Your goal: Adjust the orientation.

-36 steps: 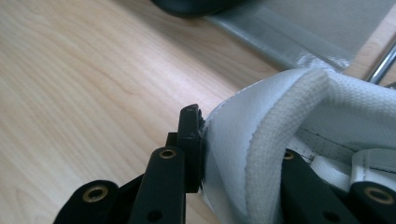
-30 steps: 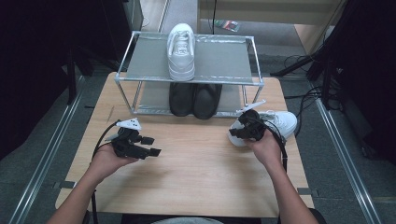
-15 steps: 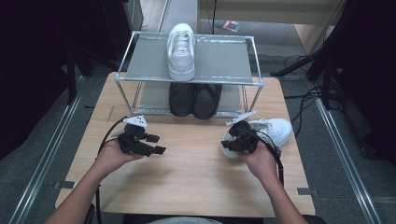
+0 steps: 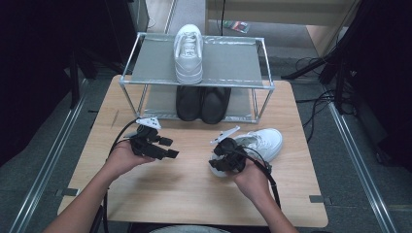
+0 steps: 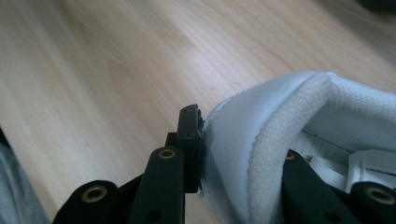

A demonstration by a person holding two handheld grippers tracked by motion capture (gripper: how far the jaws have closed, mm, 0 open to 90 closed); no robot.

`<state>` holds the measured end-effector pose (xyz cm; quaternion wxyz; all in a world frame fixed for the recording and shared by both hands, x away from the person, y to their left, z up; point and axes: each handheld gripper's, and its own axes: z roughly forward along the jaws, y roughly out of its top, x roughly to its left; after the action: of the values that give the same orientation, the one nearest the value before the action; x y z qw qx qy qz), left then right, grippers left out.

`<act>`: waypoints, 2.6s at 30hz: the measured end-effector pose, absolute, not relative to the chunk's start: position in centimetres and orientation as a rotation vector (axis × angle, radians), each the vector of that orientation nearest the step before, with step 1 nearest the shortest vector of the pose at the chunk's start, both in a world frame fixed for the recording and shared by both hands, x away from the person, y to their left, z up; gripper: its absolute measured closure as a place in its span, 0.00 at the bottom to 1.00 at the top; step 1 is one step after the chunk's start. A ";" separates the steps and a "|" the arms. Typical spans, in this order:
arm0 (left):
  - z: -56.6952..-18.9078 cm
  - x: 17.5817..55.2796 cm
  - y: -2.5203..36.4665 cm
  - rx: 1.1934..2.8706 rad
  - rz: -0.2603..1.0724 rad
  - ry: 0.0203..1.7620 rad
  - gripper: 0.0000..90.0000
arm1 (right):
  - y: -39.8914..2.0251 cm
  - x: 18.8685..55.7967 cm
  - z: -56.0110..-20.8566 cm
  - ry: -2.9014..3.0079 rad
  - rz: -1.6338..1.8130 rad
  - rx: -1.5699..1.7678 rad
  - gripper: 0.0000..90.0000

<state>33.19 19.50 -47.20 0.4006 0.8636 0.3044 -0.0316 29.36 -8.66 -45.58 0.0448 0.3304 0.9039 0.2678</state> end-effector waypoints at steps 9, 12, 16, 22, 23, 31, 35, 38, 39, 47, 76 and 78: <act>-47.2 33.3 19.6 2.188 -0.079 0.770 0.42 | -4.9 27.7 -46.5 2.858 0.835 0.916 0.86; -47.3 33.2 19.6 2.192 -0.083 0.773 0.42 | -4.0 27.4 -47.4 2.896 0.848 0.900 0.86; -47.3 33.0 19.5 2.184 -0.076 0.772 0.42 | -3.9 27.5 -48.5 2.917 0.872 0.924 0.85; -47.3 33.0 19.2 2.190 -0.075 0.763 0.42 | -4.6 27.6 -48.5 2.916 0.947 0.871 0.71; -47.3 33.0 19.2 2.190 -0.074 0.760 0.42 | -4.8 27.6 -48.4 2.914 0.957 0.860 0.70; -46.9 33.0 18.9 2.176 -0.041 0.759 0.43 | -7.5 27.4 -45.9 2.824 1.120 0.884 0.66; -46.7 33.0 18.5 2.170 -0.036 0.759 0.49 | -9.6 27.0 -44.6 2.768 1.199 0.890 0.69; -46.7 33.0 17.9 2.184 -0.031 0.755 0.57 | -11.6 26.6 -43.6 2.722 1.240 0.889 0.77; -46.8 33.1 17.7 2.186 -0.036 0.755 0.61 | -12.3 26.6 -43.4 2.703 1.248 0.906 0.80; -47.1 33.2 15.0 2.188 -0.057 0.670 0.93 | -16.7 27.4 -44.2 2.539 1.234 1.127 0.98; -48.4 32.0 12.6 2.238 -0.161 0.656 1.00 | -17.5 31.2 -47.9 2.514 1.138 1.330 1.00; -48.4 31.7 12.6 2.245 -0.162 0.650 1.00 | -17.5 31.3 -47.9 2.518 1.140 1.321 1.00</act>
<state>31.73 12.58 -48.40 0.3890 0.8828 0.2557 -0.0638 31.28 -17.45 -47.90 0.0388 0.4308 0.8213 0.3719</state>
